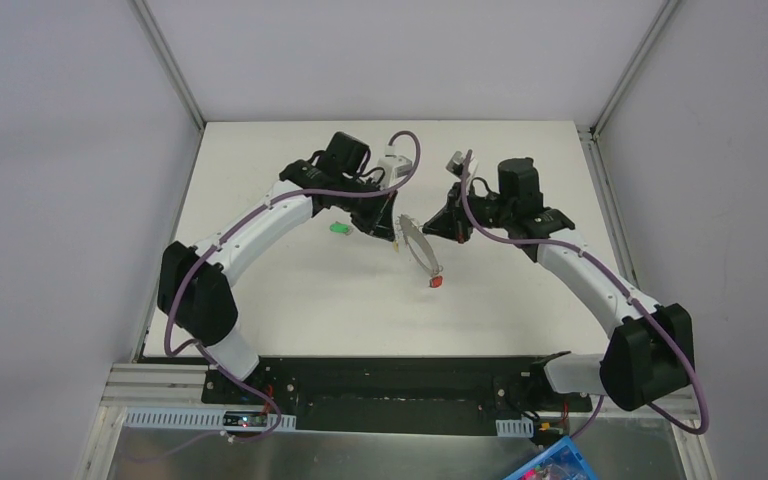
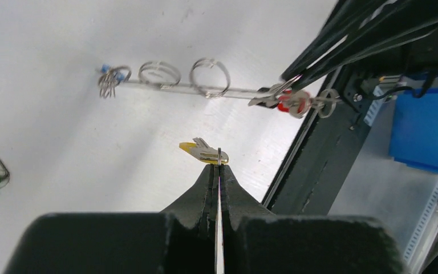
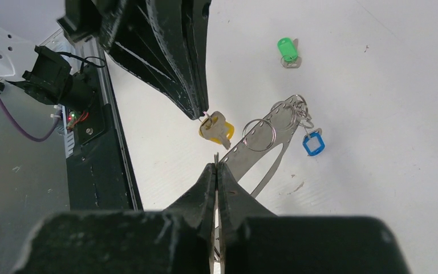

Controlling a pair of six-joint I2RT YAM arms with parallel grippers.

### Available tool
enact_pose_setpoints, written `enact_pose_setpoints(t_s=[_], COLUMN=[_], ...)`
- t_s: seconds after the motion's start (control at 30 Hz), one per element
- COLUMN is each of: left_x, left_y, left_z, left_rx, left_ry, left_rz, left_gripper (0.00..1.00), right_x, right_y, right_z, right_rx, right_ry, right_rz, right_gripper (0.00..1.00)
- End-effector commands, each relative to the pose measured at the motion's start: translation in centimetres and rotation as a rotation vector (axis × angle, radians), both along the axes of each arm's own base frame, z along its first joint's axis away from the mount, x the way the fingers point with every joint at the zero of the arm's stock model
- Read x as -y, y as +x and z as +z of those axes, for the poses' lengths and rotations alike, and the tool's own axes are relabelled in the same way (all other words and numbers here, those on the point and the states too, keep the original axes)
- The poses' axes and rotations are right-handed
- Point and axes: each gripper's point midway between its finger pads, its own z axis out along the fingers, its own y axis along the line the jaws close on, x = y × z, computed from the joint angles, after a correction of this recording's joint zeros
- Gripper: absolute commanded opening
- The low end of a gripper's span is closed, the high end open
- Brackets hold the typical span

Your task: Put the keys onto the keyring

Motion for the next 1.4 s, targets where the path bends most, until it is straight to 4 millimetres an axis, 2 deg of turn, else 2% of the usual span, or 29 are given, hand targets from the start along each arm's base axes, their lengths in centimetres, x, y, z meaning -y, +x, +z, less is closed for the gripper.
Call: enact_pose_setpoints(t_s=[0.0, 0.17, 0.3, 0.6, 0.83, 1.13, 1.27, 1.37], left_x=[-2.7, -3.2, -3.3, -4.7, -6.0, -5.8, -5.6, -5.6], left_y=[-0.7, -0.9, -0.9, -0.9, -1.0, 0.1, 0.8, 1.7], left_z=[-3.4, -7.7, -10.1, -13.3, -15.4, -15.7, -14.9, -13.4], left_rx=[-0.001, -0.088, -0.138, -0.215, -0.266, -0.269, -0.253, -0.222], left_ry=[0.131, 0.199, 0.228, 0.277, 0.342, 0.351, 0.331, 0.299], left_rz=[0.013, 0.022, 0.024, 0.064, 0.095, 0.118, 0.122, 0.129], left_gripper=[0.00, 0.00, 0.00, 0.00, 0.00, 0.03, 0.11, 0.22], right_x=[1.1, 2.5, 3.3, 4.4, 4.4, 4.1, 4.0, 3.8], right_y=[0.0, 0.3, 0.1, -0.7, -0.9, -0.8, -1.0, -1.2], right_z=[1.2, 0.2, -0.4, -3.1, -3.8, -4.1, -3.9, -3.6], right_rx=[0.089, 0.100, 0.098, 0.068, 0.051, 0.034, 0.032, 0.028], right_ry=[-0.015, -0.059, -0.084, -0.143, -0.149, -0.142, -0.135, -0.117], right_rz=[-0.031, -0.083, -0.101, -0.113, -0.109, -0.101, -0.092, -0.074], right_gripper=[0.00, 0.00, 0.00, 0.00, 0.00, 0.00, 0.00, 0.00])
